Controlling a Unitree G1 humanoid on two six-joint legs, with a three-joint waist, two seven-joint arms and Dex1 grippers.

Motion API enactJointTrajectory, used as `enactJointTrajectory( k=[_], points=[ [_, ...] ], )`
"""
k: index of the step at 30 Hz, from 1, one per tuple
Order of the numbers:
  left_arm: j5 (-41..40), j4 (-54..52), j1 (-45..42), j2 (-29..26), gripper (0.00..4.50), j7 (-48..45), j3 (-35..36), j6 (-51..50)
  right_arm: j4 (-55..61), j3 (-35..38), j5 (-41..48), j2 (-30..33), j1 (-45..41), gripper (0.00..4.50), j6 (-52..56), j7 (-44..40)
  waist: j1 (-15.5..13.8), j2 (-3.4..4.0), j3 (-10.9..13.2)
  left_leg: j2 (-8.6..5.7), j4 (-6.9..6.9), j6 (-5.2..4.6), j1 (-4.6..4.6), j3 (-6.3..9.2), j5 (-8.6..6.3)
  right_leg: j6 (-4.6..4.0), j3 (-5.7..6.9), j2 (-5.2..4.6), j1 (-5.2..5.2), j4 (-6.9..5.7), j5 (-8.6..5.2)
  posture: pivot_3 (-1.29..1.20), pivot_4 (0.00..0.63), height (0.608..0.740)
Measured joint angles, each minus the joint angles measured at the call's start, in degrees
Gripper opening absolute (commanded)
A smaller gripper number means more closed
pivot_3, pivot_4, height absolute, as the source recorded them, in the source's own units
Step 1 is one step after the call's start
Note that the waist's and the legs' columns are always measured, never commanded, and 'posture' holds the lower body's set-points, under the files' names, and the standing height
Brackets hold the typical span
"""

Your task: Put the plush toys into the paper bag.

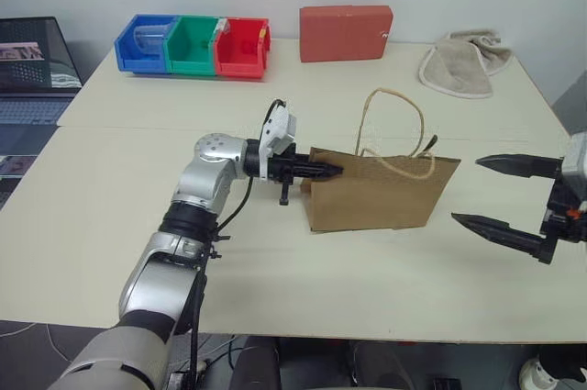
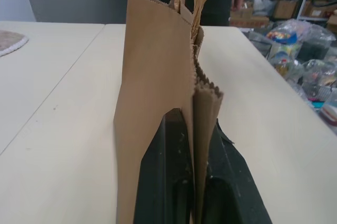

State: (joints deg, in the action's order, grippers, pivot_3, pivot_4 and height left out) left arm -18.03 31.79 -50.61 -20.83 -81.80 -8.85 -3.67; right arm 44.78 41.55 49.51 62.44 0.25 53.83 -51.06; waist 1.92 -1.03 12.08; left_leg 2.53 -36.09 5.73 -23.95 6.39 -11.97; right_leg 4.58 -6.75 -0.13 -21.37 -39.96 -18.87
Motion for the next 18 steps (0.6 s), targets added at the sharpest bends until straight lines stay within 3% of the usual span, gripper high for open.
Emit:
enactJointTrajectory(
  k=[2, 5, 10, 15, 18],
  points=[
    [0.85, 0.85, -0.01, -0.05, 0.04, -0.29, 0.00, 0.93, 0.00, -0.06, 0.31, 0.00, 0.05, 4.50, -0.02, 0.31, 0.00, 0.00, 0.00, 0.00, -0.01, 0.00, 0.03, 0.00, 0.00, 0.00, 0.00, 0.00, 0.04, 0.00, 0.00, 0.00, 0.150, 0.740],
    [1.51, 1.50, 0.03, -0.30, 0.71, -1.18, 0.00, 1.12, -0.14, -0.20, 0.84, 0.07, 0.07, 4.50, -0.19, 0.41, -0.03, 0.00, 0.00, 0.00, -0.01, -0.01, 0.04, 0.00, 0.01, 0.00, -0.01, 0.00, 0.05, 0.00, 0.00, 0.00, 0.150, 0.740],
    [1.43, -1.28, 1.57, -2.44, 2.30, -1.02, 0.44, -0.24, -2.56, -2.56, 0.41, 0.74, -0.54, 4.50, -1.87, -0.03, 0.08, 0.00, 0.00, 0.01, 0.01, -0.02, 0.05, 0.01, 0.01, 0.00, -0.01, 0.01, 0.03, -0.02, 0.00, 0.00, 0.150, 0.740],
    [1.10, -11.30, 7.92, -8.16, 3.91, 1.31, 2.02, -5.34, -5.71, -5.22, -1.70, 2.77, -1.92, 4.50, -4.75, -1.72, 0.42, 0.00, 0.00, 0.05, 0.04, -0.02, 0.06, 0.01, 0.01, 0.00, 0.00, 0.01, 0.02, -0.02, 0.00, 0.00, 0.150, 0.740],
    [0.54, -18.97, 12.54, -13.12, 3.91, 3.29, 3.99, -8.84, -8.88, -7.19, -3.62, 4.85, -3.01, 4.50, -6.88, -4.08, 0.51, 0.02, 0.01, 0.05, 0.04, -0.01, 0.06, -0.04, 0.01, 0.00, -0.05, -0.01, 0.01, -0.01, 0.00, 0.00, 0.150, 0.740]
  ],
)
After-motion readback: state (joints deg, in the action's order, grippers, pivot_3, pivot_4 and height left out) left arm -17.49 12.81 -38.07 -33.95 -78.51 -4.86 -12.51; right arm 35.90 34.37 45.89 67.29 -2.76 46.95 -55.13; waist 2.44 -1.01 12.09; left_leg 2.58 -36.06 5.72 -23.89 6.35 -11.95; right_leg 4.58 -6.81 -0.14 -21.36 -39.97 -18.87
